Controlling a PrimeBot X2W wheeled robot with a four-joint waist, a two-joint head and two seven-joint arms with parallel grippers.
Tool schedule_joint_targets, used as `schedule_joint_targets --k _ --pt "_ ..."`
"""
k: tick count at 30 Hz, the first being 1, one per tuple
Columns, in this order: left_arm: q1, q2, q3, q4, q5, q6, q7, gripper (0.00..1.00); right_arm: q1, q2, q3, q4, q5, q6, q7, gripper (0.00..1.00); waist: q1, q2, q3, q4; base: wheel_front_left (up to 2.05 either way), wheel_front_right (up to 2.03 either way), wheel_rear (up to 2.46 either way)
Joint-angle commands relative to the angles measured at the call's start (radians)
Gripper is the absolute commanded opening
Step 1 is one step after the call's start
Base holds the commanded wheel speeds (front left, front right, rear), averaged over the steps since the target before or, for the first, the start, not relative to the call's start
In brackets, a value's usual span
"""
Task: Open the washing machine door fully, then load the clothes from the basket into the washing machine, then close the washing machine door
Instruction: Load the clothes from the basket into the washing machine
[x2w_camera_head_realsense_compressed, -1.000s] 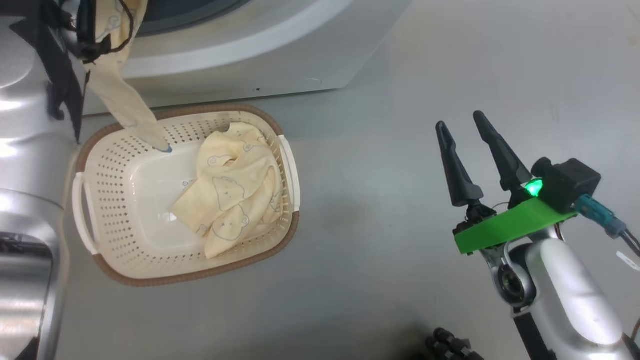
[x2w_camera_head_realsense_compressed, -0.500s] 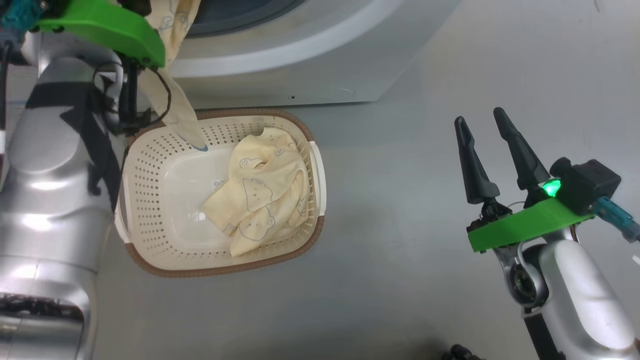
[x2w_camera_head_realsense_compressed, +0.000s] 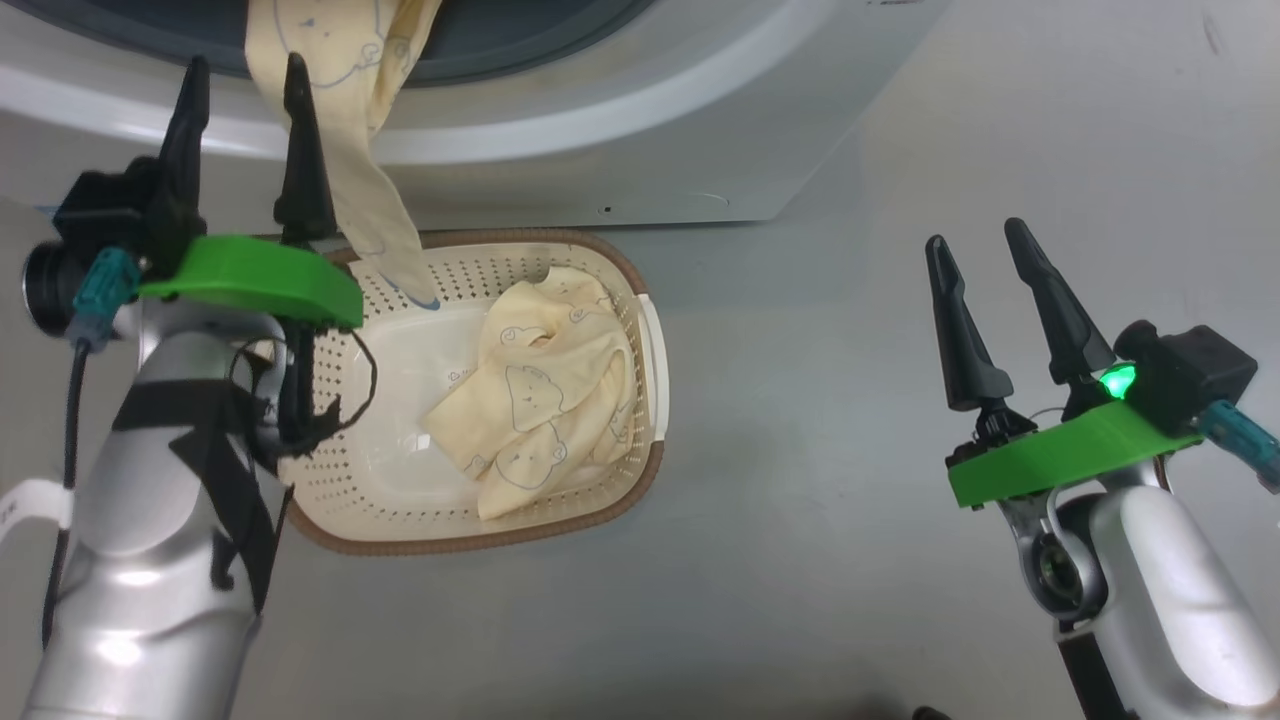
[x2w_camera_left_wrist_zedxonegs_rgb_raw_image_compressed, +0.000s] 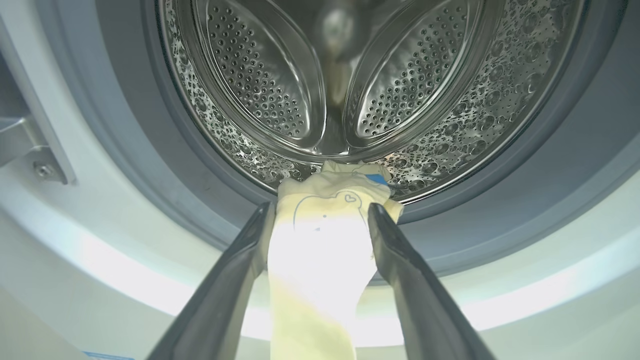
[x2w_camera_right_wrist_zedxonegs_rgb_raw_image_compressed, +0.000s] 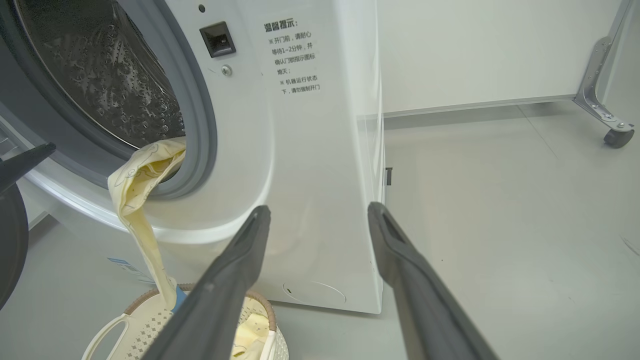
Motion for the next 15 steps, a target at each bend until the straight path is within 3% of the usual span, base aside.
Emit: schedule_joint_targets --k 1,15 --pt "0.010 0.038 0.033 -0.042 -0.002 0.008 -0.005 1.00 0.023 -0.014 0.012 -0.033 -0.005 -0.003 -0.009 1.00 0.0001 -0.0001 -0.002 0.002 0.00 0.00 0.00" --pt "0.333 0.065 0.083 -0.274 -0.015 0.084 -0.005 1.00 0.039 -0.022 0.019 -0.026 -0.005 -0.003 -0.009 1.00 0.0001 -0.0001 -0.032 0.009 0.00 0.00 0.00"
